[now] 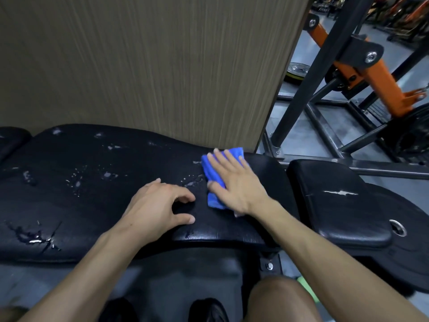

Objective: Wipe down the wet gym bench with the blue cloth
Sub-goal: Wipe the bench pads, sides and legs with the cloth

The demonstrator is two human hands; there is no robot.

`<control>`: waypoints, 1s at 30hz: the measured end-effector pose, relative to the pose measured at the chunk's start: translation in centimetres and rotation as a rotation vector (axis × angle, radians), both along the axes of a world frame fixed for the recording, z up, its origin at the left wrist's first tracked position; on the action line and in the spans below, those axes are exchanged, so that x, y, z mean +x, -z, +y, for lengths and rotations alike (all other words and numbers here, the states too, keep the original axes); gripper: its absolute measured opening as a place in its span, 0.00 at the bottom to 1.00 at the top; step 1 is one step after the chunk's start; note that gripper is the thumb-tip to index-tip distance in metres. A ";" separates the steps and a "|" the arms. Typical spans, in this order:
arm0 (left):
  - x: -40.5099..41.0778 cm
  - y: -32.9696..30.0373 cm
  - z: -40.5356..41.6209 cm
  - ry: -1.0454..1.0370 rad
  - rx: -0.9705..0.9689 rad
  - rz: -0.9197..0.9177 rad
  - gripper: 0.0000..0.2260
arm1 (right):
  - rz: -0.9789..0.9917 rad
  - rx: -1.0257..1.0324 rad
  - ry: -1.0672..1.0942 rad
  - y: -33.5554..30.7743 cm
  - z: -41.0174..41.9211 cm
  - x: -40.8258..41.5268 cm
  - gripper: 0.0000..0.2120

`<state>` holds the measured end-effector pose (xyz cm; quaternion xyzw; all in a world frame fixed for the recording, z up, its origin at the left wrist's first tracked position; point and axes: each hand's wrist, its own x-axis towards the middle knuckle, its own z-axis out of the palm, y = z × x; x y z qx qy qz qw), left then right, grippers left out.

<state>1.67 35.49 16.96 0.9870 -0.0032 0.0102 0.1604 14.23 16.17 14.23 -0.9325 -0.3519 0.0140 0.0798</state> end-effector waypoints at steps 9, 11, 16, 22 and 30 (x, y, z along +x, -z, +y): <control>0.0 0.2 0.1 0.021 0.010 -0.024 0.20 | 0.054 -0.012 0.426 0.4 -3.8 8.1 0.33; 0.1 0.1 0.0 0.025 0.028 -0.024 0.20 | 0.054 -0.026 0.346 0.4 0.4 7.7 0.32; 0.0 0.0 0.0 0.042 0.046 -0.008 0.20 | 0.061 0.027 -0.056 0.3 2.5 3.1 0.34; -0.7 0.2 0.8 0.070 -0.002 0.017 0.17 | 0.092 -0.026 0.301 0.1 -0.3 8.5 0.34; -1.3 -0.2 1.0 0.130 0.043 0.039 0.17 | 0.052 0.001 -0.197 -0.3 5.8 0.0 0.35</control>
